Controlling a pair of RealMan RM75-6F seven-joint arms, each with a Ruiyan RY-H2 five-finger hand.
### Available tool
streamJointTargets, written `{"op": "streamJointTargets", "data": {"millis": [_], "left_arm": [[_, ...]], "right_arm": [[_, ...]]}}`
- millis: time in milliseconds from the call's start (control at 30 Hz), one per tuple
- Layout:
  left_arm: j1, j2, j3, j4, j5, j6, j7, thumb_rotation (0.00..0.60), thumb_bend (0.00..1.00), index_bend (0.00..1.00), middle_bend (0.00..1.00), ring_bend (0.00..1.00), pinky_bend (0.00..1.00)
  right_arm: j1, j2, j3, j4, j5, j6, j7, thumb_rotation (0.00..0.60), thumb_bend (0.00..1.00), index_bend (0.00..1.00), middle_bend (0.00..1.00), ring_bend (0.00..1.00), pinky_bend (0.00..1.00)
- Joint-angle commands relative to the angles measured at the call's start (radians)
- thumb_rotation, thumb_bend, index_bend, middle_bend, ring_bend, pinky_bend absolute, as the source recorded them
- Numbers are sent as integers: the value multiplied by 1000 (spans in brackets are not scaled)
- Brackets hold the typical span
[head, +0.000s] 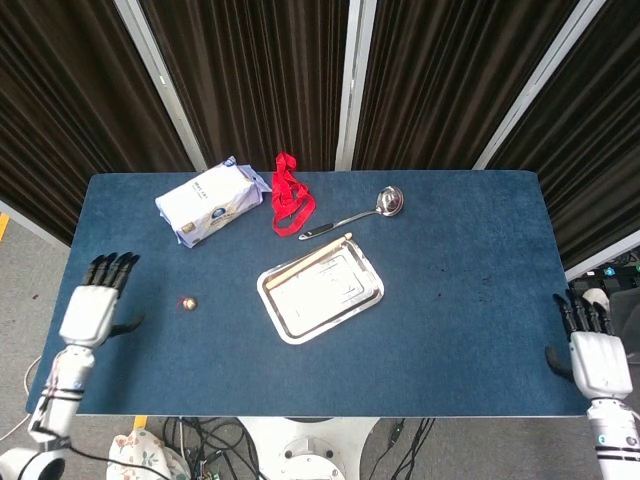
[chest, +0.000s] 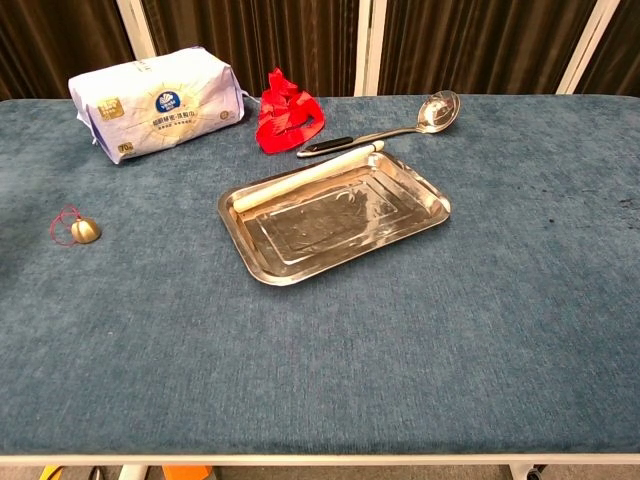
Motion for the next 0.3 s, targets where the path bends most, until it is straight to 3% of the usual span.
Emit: {"op": "streamJointTargets", "data": {"millis": [33,300], "left_arm": [[159,41,76,89,31,127,25,600,175,51,53,0,13],[204,31,64,120,32,139,-68,600,174,51,52,0,13]], "right_arm": [[-35,-52,-45,46,-51,47,-23,600,274,0,0,0,0],[-65,-105,-34,116,-99,146,30,600,274,0,0,0,0]]}}
